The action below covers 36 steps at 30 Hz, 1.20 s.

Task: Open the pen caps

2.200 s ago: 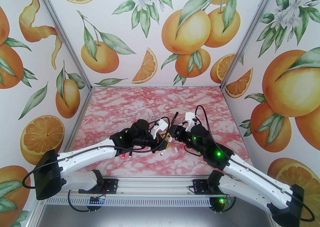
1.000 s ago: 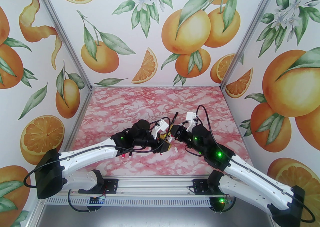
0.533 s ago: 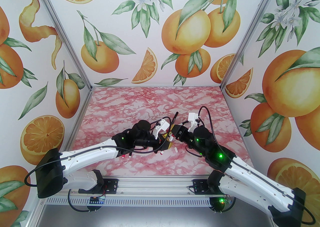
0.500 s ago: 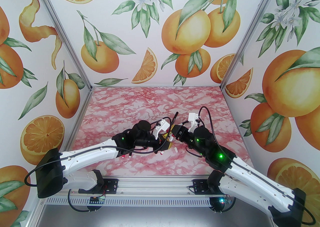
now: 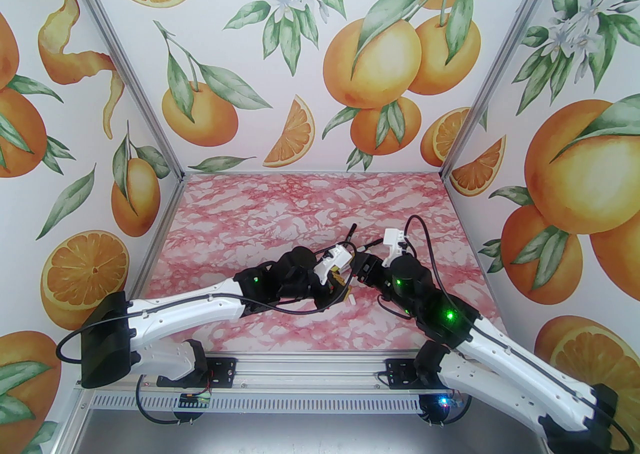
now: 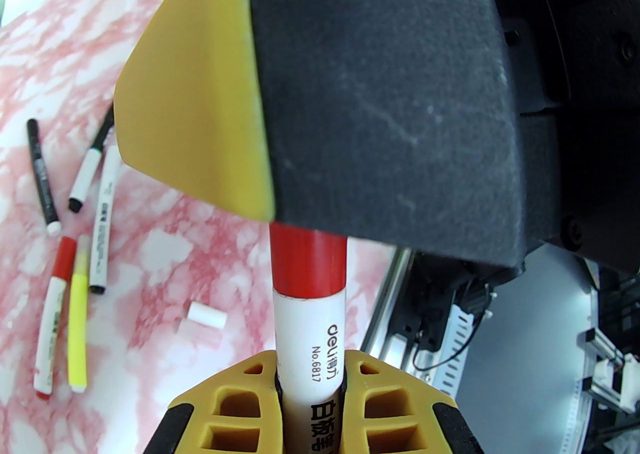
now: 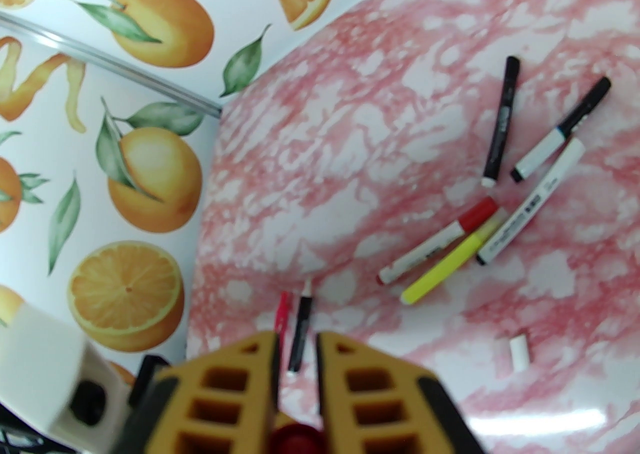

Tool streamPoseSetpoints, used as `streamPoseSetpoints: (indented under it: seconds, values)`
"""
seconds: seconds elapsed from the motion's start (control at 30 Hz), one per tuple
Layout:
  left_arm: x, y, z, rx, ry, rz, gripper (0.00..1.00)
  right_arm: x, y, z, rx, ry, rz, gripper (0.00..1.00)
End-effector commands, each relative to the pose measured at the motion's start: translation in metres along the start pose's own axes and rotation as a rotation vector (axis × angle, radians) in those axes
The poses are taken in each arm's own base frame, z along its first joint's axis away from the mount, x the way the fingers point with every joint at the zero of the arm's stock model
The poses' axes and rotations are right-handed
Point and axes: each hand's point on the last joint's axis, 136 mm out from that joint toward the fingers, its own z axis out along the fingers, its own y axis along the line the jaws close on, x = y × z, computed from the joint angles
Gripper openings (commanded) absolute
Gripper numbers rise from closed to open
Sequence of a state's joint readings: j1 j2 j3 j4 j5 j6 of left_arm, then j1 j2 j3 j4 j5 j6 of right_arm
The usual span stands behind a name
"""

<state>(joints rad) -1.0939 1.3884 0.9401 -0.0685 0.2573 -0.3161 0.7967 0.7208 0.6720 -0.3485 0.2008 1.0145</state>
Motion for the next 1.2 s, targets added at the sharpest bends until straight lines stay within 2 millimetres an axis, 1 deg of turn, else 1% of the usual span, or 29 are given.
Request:
streamPoseSetpoints:
  seconds: [0.0,0.2,0.47,0.5,0.53,0.63,0.67,0.73,0.93,1.0,1.1,1.17]
  values:
    - [0.047,-0.01,0.002,0.063,0.171,-0.048,0.0,-0.063,-0.011,-0.021,0.106,-0.278,-0.034,0.06]
    - [0.06,0.008,0.0,-0.062,0.224,-0.029,0.0,-0.078,-0.014,-0.028,0.129,-0.327,-0.028,0.06]
    - [0.068,0.006,0.006,-0.065,0.243,-0.029,0.0,-0.098,-0.013,-0.032,0.129,-0.359,0.01,0.06]
    - [0.067,0.002,0.006,-0.041,0.234,-0.03,0.0,-0.1,-0.013,-0.032,0.135,-0.358,0.002,0.06]
    - [0.063,-0.006,0.006,0.006,0.21,-0.032,0.0,-0.102,-0.011,-0.032,0.137,-0.356,-0.012,0.06]
    - [0.054,-0.031,0.001,0.145,0.168,-0.039,0.0,-0.103,0.001,-0.027,0.092,-0.319,-0.069,0.05]
    - [0.052,-0.035,-0.001,0.169,0.164,-0.039,0.0,-0.104,0.007,-0.026,0.065,-0.309,-0.084,0.05]
    - [0.053,-0.037,-0.005,0.175,0.166,-0.026,0.0,-0.104,0.013,-0.025,0.036,-0.301,-0.1,0.05]
    - [0.06,-0.024,-0.016,0.169,0.187,-0.039,0.0,-0.107,0.029,-0.027,-0.025,-0.268,-0.175,0.05]
    - [0.061,-0.019,-0.019,0.161,0.184,-0.048,0.0,-0.11,0.03,-0.03,-0.014,-0.275,-0.19,0.05]
    - [0.057,-0.015,-0.023,0.14,0.159,-0.051,0.0,-0.113,0.028,-0.033,-0.003,-0.292,-0.183,0.05]
    - [0.047,-0.012,-0.027,0.12,0.109,-0.058,0.0,-0.112,0.026,-0.031,0.007,-0.284,-0.178,0.05]
